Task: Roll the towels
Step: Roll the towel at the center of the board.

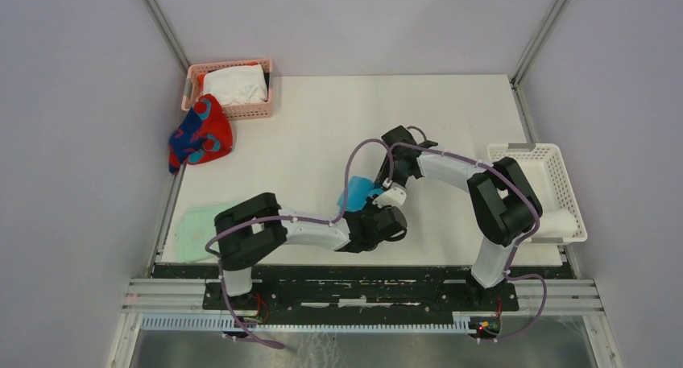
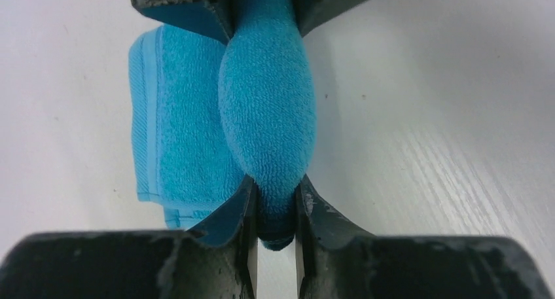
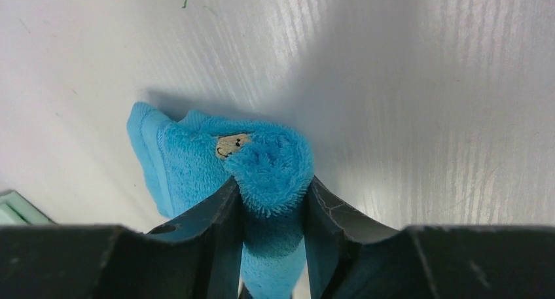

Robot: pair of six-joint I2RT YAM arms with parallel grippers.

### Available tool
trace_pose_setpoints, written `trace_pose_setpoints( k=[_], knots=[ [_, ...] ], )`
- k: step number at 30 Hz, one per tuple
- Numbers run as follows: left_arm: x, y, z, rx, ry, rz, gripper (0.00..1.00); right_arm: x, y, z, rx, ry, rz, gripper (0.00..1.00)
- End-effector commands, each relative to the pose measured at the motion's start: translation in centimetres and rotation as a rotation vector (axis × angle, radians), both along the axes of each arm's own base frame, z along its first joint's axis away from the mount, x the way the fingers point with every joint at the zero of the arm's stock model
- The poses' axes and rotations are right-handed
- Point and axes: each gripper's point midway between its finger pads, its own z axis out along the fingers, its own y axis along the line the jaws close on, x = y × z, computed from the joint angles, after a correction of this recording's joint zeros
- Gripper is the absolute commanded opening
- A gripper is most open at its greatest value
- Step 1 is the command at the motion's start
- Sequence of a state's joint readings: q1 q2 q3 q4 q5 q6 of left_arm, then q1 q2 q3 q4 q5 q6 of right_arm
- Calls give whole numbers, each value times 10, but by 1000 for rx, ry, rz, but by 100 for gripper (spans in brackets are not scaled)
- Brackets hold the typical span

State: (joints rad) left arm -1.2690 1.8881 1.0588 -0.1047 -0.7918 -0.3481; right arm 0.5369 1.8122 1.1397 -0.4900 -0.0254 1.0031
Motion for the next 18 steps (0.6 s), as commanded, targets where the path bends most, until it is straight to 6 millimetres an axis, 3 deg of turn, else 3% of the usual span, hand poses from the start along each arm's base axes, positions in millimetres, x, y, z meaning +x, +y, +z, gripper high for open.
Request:
trace_pose_setpoints(
  k=[1,5,8,13,18],
  knots=[
    [2,4,15,-302,178,28,14,10,10,37,74,-128,51,47],
    [0,13,25,-630,402,6,13,14,15,56,155,-207,73,61],
    [5,27,25,-783,514,37,13,17,20,64,225,-249,76,68],
    [9,36,28,-1038,687,69,12,18,35,58,313,-245,85,73],
    [9,43,20,-1166,797,114,12,20,52,45,408,-224,93,77]
  ],
)
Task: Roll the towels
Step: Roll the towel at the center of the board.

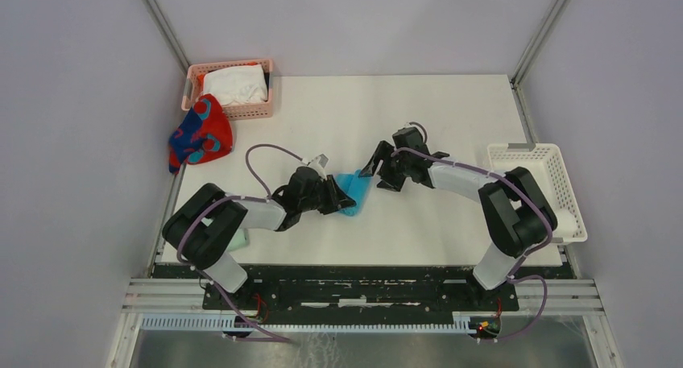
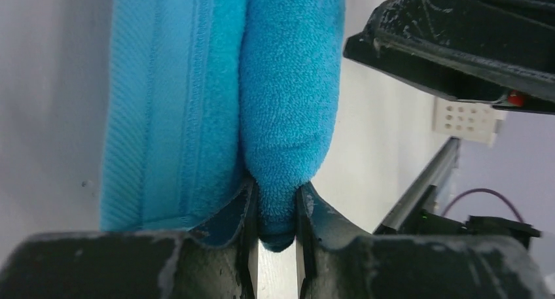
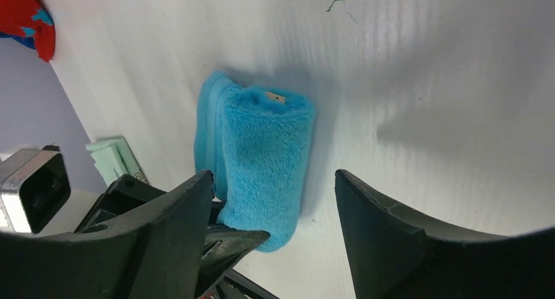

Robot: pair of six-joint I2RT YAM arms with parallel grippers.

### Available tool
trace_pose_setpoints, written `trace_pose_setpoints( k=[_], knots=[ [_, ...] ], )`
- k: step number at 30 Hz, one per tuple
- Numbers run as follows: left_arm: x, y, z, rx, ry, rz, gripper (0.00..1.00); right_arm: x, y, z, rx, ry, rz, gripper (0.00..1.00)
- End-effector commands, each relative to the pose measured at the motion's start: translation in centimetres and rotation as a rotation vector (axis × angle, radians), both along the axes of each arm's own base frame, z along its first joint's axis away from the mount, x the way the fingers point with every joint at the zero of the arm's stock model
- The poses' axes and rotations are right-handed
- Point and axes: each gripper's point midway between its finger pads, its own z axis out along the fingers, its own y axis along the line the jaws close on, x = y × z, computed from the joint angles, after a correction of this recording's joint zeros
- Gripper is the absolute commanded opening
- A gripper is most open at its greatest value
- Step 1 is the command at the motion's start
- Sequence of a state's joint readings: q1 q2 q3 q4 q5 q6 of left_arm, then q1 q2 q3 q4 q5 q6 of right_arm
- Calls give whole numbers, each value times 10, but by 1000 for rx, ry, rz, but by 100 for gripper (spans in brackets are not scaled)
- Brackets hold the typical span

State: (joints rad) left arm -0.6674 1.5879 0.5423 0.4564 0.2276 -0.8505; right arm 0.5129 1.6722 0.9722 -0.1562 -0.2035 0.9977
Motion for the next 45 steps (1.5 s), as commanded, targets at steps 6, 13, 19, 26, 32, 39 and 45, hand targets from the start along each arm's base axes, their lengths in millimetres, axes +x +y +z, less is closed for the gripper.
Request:
trace_pose_setpoints(
  k=[6,13,19,26,32,39,45],
  knots=[
    [-19,-11,2,-257,205,-15,13,11,30,-21,137,7,27,75],
    [-19,-4,1,-217,195,4,25,2,18,-53,47,67,12,51],
    [-18,7,15,-19,65,4,52,-7,-5,-45,-196,88,27,40],
    [-19,-1,65,341,-278,26,66,-10,-18,-31,-374,93,9,38],
    [-23,-14,80,584,-473,40,71,-11,-21,-27,-414,95,4,38],
    [-27,-44,75,737,-588,8,71,-12,-21,-29,-421,105,8,38],
    [-24,-61,46,835,-600,-27,71,-13,-20,-29,-424,108,14,38]
  ],
)
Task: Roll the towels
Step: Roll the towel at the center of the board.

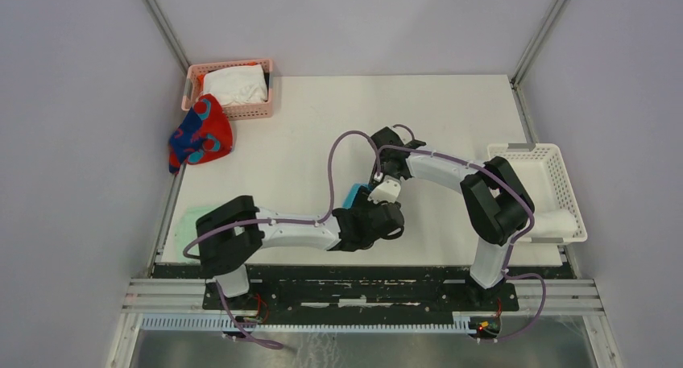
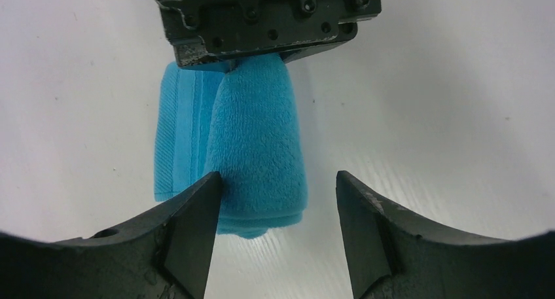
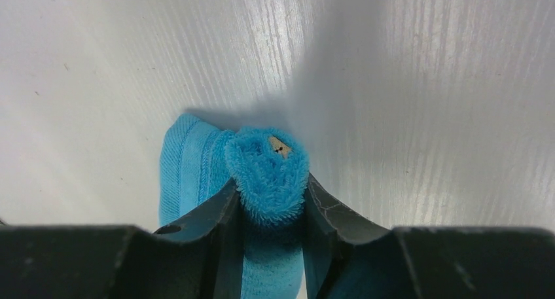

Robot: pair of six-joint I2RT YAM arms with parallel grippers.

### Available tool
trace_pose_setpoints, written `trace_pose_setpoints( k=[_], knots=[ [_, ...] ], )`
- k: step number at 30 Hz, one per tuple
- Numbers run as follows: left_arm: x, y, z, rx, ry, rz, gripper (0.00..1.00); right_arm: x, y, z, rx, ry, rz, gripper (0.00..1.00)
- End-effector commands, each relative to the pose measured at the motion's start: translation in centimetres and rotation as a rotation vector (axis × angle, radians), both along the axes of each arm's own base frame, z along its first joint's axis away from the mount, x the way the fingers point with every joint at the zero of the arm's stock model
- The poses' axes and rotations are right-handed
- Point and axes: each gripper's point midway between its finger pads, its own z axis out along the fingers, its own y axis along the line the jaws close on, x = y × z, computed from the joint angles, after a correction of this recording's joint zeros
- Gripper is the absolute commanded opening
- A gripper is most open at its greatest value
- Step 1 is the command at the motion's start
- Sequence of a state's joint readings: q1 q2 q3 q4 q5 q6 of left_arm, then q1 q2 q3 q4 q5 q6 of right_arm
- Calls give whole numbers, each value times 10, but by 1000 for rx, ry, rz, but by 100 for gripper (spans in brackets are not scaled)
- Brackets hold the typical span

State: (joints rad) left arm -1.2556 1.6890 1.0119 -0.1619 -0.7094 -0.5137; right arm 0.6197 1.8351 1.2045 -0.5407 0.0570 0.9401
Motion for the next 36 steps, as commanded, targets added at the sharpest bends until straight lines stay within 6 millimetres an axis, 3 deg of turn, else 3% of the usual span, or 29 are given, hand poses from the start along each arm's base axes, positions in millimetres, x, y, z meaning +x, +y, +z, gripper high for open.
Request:
trace_pose_setpoints(
  k=[1,8,12,17,23,28,36],
  knots=[
    [16,-1,1,100,-89,38,71,2,-6,9,-43,-20,4,38],
    [19,15,-31,207,-72,109,67,2,-1,10,-14,-21,17,39],
    [17,24,-39,166,-7,128,52,5,9,17,44,-51,41,43],
    [19,34,-44,-2,132,144,35,11,20,43,125,-124,79,55],
    [15,41,-52,-285,365,140,33,13,26,68,223,-198,91,71],
    [18,44,-51,-419,452,157,33,3,39,65,324,-171,90,74],
    [16,48,-61,-520,554,193,34,-4,53,38,410,-135,94,75]
  ],
)
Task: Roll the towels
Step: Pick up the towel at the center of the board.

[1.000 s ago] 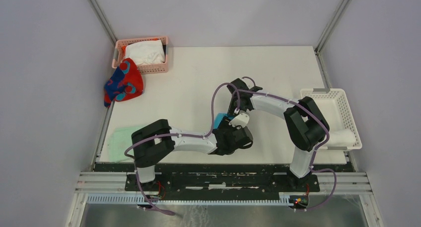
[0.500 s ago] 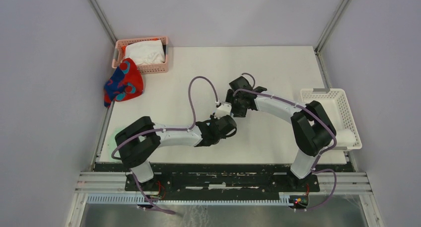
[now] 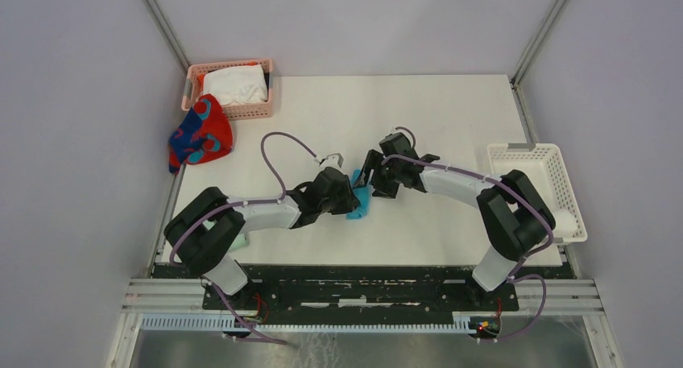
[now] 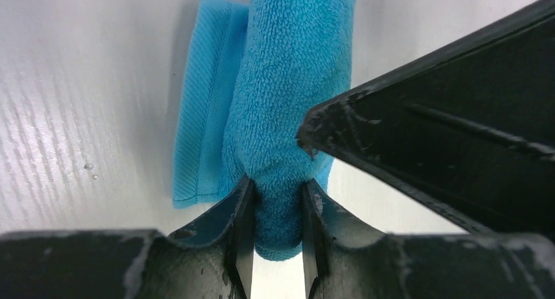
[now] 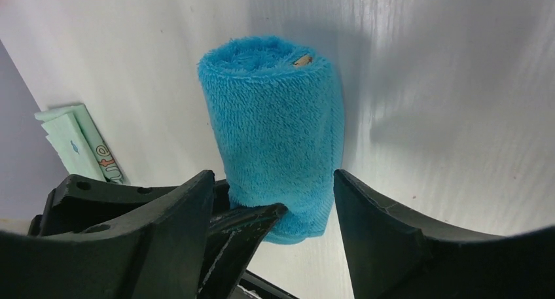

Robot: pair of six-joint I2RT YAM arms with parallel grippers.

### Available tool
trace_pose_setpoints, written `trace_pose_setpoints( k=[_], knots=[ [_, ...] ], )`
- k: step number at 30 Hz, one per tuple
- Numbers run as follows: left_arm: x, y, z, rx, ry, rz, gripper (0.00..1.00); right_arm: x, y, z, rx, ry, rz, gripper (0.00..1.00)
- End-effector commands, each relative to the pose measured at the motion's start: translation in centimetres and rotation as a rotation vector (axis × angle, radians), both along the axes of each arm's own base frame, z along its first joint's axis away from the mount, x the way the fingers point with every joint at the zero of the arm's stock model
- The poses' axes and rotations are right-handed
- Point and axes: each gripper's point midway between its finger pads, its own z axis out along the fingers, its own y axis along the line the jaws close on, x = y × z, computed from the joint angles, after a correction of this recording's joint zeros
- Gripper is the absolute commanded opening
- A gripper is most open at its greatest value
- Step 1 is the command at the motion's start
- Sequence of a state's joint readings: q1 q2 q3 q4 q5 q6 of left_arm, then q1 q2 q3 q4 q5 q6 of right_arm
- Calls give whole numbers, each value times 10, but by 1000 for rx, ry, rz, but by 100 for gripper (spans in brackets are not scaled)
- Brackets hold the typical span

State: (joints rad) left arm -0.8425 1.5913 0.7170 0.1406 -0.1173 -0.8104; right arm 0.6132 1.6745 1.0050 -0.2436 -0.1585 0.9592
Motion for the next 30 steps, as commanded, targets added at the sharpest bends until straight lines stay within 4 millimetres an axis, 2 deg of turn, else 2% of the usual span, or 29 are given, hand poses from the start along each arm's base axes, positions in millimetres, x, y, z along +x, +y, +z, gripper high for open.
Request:
trace_pose_setpoints(
  k=[1,9,14,17,20,25,27,30],
  knots=[
    [-23,0,-19,-33,132,-11,34,9,21,3,103,-33,11,75],
    [-20,0,-27,15,139,-29,38,5,29,-24,38,15,55,69],
    [-22,-4,-30,16,141,-56,42,-7,27,-49,-75,85,113,69],
    [-24,-5,-30,-4,140,-62,43,-15,18,-64,-181,120,143,67],
    [-23,-4,-21,-22,111,-60,48,-22,5,-77,-314,159,179,62],
    [-22,0,-2,-48,64,-52,59,-28,-10,-87,-466,173,217,48],
    [-23,4,8,-57,50,-47,62,-28,-15,-86,-508,170,230,44],
    [-23,15,32,-59,3,-25,65,-20,-23,-74,-550,124,227,35]
  ],
)
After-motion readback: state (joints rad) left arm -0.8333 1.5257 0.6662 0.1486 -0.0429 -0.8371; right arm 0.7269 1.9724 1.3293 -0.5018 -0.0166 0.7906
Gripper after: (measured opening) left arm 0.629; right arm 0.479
